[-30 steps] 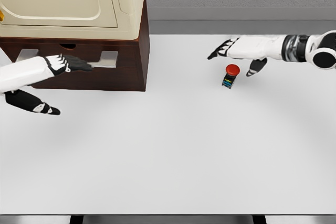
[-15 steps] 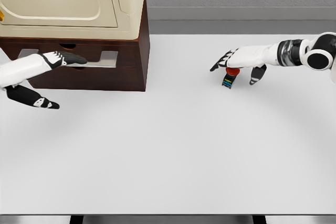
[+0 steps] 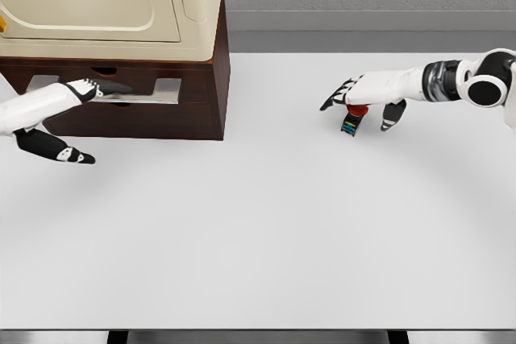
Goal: Open the cabinet drawer with left arm, and place a switch into the drawer with right arm
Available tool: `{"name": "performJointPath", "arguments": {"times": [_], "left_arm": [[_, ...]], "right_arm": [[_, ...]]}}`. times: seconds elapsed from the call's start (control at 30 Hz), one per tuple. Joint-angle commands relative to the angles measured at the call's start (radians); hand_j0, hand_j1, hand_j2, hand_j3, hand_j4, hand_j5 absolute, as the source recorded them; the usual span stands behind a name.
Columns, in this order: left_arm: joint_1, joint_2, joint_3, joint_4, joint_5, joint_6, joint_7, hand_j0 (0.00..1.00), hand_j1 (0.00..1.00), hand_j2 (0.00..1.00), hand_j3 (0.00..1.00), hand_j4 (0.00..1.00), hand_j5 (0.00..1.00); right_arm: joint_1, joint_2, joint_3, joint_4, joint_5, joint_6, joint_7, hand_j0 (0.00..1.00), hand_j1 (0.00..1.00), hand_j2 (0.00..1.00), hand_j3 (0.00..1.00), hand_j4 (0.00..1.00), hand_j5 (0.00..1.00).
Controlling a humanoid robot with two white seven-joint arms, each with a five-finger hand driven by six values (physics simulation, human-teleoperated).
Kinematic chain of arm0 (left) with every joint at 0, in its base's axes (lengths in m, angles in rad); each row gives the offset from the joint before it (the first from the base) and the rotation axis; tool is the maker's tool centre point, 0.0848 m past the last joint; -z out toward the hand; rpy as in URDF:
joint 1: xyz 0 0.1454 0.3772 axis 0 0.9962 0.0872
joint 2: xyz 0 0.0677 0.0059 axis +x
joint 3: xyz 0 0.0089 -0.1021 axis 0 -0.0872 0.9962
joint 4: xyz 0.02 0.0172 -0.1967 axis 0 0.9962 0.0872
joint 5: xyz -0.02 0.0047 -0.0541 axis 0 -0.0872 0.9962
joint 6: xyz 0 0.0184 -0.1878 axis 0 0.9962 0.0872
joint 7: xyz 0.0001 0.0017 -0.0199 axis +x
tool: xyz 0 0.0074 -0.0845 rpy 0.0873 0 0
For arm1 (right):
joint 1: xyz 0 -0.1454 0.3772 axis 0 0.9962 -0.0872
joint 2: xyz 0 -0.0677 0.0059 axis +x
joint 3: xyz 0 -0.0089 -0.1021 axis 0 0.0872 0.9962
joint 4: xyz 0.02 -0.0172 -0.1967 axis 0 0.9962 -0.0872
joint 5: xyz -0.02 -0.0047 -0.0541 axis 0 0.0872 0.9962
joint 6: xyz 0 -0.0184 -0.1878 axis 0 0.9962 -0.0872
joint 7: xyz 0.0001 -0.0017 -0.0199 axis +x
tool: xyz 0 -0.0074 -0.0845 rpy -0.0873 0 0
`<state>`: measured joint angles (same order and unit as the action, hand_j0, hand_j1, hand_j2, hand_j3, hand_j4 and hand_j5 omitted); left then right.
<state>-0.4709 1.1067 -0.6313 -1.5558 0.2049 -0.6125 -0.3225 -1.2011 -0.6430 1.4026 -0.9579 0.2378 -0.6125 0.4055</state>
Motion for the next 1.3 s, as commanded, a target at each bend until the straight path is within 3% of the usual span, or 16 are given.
{"name": "performJointPath", "arguments": {"times": [0.0,0.13,0.57,0.87,1.27], "left_arm": [[0.002,-0.005,0.001,0.003,0.007,0.002,0.0,1.0,1.0,1.0,1.0,1.0,1.0],[0.0,-0.007,0.001,0.042,0.008,0.002,-0.001,1.0,1.0,1.0,1.0,1.0,1.0],[0.002,-0.041,-0.001,0.063,0.013,0.002,-0.016,1.0,1.0,1.0,1.0,1.0,1.0],[0.003,-0.041,-0.001,0.072,0.019,0.002,-0.03,1.0,1.0,1.0,1.0,1.0,1.0],[0.012,-0.004,0.002,0.045,0.087,0.002,-0.087,1.0,1.0,1.0,1.0,1.0,1.0]], "right_arm": [[0.002,0.002,-0.002,-0.001,-0.005,0.002,0.003,0.99,0.99,0.99,0.99,0.99,0.99],[0.0,0.0,-0.005,0.001,0.009,0.002,0.01,0.81,0.81,0.81,0.81,0.81,0.81],[0.002,0.017,-0.01,0.014,0.011,0.002,0.013,0.48,0.48,0.48,0.48,0.48,0.48],[0.003,0.009,-0.014,-0.007,0.017,0.002,0.015,0.45,0.45,0.45,0.45,0.45,0.45],[-0.003,-0.107,-0.062,-0.194,0.012,0.002,0.012,0.46,0.46,0.46,0.46,0.46,0.46]]}}
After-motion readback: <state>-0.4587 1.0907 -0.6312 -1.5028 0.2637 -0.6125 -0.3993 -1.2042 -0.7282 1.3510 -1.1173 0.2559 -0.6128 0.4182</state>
